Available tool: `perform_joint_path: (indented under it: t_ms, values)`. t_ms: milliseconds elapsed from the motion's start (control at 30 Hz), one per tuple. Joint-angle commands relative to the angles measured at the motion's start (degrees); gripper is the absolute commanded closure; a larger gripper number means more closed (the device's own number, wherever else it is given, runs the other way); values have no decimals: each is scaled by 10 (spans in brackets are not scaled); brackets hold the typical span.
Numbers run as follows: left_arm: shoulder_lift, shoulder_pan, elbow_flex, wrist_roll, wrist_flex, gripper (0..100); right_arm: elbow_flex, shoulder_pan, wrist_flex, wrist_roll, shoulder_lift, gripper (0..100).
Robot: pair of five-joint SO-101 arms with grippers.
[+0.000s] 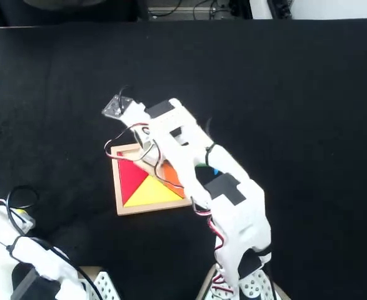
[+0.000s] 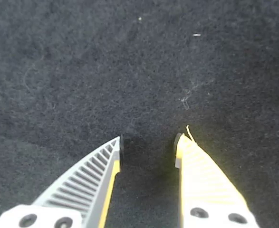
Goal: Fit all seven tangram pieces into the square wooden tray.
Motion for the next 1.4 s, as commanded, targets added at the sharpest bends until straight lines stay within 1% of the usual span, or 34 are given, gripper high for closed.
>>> perform_joint_path:
  t_ms: [0, 300, 500, 700, 867, 1100, 1267, 1367]
  values:
    - [-11, 5, -4, -3, -5, 805, -13, -16, 11, 2, -32, 988]
    - [-11, 4, -4, -3, -5, 805, -10, -12, 9, 1, -15, 988]
    - [-11, 4, -4, -3, -5, 805, -9, 3, 14, 1, -8, 988]
    - [-11, 5, -4, -3, -5, 805, -9, 2, 66, 2, -7, 988]
    - [-11, 4, -4, -3, -5, 805, -11, -1, 66, -2, -8, 988]
    - [-11, 3, -4, -3, -5, 805, -9, -50, 33, -3, -4, 988]
    - [-11, 3, -4, -3, -5, 805, 2, -84, 29, -3, -6, 988]
    - [-11, 4, -4, -3, -5, 805, 2, -90, 30, -4, -5, 988]
